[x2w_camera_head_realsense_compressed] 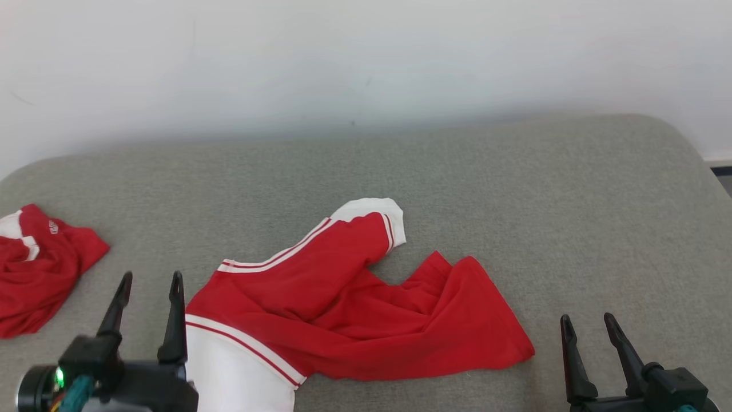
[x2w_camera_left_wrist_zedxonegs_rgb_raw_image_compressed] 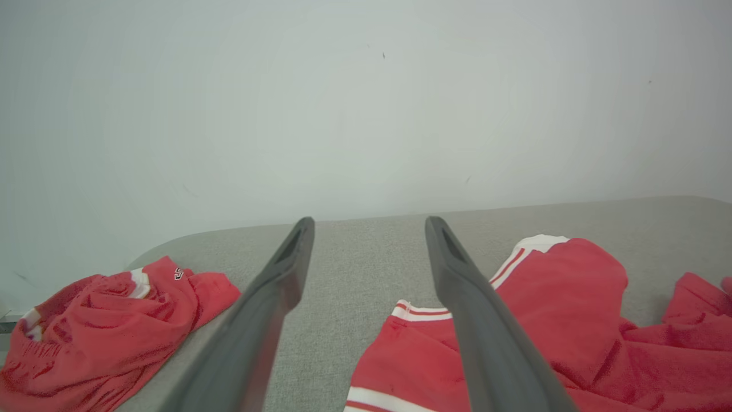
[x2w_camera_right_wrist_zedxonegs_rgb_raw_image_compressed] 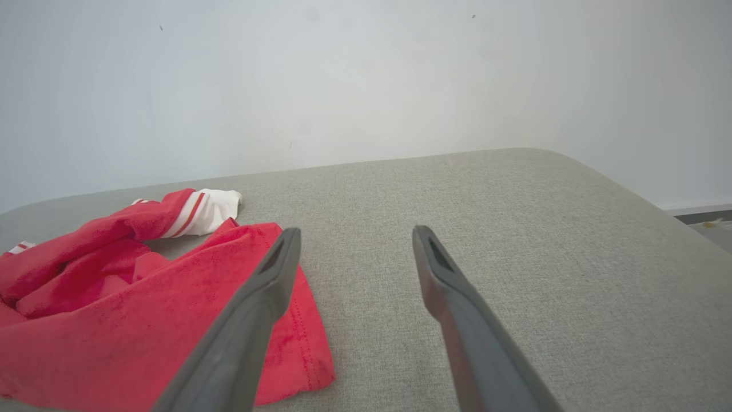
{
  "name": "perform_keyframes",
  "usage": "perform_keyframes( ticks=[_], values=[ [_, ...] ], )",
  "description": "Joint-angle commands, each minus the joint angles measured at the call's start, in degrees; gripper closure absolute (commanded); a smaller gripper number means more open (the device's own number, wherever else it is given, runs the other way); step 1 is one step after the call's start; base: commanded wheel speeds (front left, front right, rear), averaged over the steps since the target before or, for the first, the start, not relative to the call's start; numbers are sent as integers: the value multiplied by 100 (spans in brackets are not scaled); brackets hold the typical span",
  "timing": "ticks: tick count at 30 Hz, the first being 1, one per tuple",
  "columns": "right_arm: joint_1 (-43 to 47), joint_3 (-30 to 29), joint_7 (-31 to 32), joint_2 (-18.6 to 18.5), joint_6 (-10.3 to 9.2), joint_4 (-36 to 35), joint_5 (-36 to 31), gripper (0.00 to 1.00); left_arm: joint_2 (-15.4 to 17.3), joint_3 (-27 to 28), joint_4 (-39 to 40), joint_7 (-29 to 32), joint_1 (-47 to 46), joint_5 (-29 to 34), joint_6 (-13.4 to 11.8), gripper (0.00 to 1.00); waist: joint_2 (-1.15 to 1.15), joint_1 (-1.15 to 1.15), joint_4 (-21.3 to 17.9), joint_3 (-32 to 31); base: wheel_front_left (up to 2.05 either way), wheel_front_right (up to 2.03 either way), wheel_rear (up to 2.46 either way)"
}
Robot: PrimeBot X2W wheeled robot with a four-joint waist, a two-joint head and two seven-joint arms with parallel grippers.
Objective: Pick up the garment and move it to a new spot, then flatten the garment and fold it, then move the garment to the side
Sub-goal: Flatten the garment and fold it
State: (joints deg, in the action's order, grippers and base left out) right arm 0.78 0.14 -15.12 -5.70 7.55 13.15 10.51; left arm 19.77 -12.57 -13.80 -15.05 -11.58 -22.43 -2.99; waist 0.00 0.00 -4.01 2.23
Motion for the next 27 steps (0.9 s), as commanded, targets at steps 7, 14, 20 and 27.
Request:
perform_keyframes(
  ticks=[7, 14, 20, 27],
  values=[
    [93, 39, -4, -63, -13, -74, 49, 0, -370, 569, 591, -17, 817, 385, 137, 0, 0, 0, 281, -232, 0, 0, 0],
    [152, 34, -4, -101, -13, -134, 57, 0, -583, 942, 842, -18, 1307, 680, 243, 0, 0, 0, 378, -321, 0, 0, 0],
    [195, 43, -4, -104, -13, -124, 49, 0, -749, 1184, 1039, -18, 1564, 830, 295, 0, 0, 0, 413, -359, 0, 0, 0],
    [261, 82, -4, -79, -13, -101, -9, 0, -947, 1385, 997, -18, 1736, 950, 450, 0, 0, 0, 433, -373, 0, 0, 0]
  ],
)
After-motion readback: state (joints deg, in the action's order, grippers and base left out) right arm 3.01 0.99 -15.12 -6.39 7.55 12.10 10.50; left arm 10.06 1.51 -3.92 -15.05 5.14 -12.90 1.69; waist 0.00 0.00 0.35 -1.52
